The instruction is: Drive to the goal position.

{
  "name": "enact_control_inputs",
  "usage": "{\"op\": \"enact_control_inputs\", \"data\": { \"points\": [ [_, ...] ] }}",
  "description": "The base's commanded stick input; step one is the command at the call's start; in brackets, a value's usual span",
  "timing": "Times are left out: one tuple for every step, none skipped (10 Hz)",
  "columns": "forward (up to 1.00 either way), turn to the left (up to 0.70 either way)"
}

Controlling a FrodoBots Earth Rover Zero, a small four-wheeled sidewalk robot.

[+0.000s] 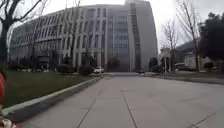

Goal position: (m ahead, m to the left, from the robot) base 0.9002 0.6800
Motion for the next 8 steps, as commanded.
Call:
{"op": "enact_control_inputs", "data": {
  "points": [
    [0.70, 0.00],
    [0.70, 0.00],
    [0.70, 0.00],
    [0.70, 0.00],
    [0.70, 0.00],
    [0.70, 0.00],
    [0.70, 0.00],
    [0.70, 0.00]
  ]
}}
